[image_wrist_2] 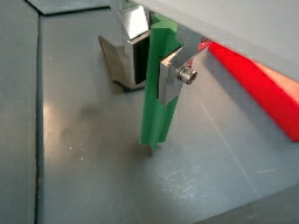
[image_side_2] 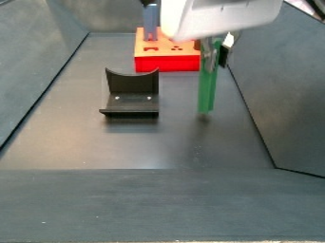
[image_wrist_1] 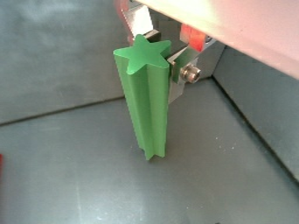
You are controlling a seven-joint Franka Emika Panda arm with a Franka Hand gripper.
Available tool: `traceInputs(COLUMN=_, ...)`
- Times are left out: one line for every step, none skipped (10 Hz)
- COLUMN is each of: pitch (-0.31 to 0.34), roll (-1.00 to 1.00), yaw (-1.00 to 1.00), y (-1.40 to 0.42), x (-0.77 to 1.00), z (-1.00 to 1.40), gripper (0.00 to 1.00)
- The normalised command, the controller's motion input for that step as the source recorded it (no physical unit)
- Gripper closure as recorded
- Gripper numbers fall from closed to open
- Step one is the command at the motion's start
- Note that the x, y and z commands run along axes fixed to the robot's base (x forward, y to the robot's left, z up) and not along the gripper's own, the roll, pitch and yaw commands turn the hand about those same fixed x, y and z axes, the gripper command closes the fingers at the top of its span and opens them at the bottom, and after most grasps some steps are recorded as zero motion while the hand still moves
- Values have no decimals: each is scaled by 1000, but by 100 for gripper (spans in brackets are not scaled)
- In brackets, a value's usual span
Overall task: Pick up the star object. Move up. Move to above the board. Insert the star object.
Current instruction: Move up, then move to above the board.
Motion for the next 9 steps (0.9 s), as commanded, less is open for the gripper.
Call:
traceInputs(pitch=35, roll=29, yaw=-16, y=-7, x=-25, z=500, gripper=100)
traceInputs(pitch=44, roll=38, yaw=-14, y=1, x=-20, z=392, gripper=100)
traceInputs(pitch=17, roll=-40, yaw=-364, y=-21, x=-195, z=1000, gripper=100)
traceInputs(pitch=19, roll=-38, yaw=-352, y=-20, x=-198, z=1000, gripper=100)
traceInputs(pitch=0, roll=-44, yaw=-250, y=-14, x=-188, z=1000, gripper=100)
traceInputs(pitch=0, roll=-33, yaw=-193, y=-9, x=-184, z=1000, gripper=100)
traceInputs(pitch=6, roll=-1, yaw=-98, y=-1, x=-165, z=1000, gripper=100)
traceInputs(pitch=11, roll=9, yaw=-73, y=4, x=-155, z=1000, gripper=100)
traceInputs(pitch=26, roll=14, yaw=-46, y=11, x=-124, z=956, gripper=100)
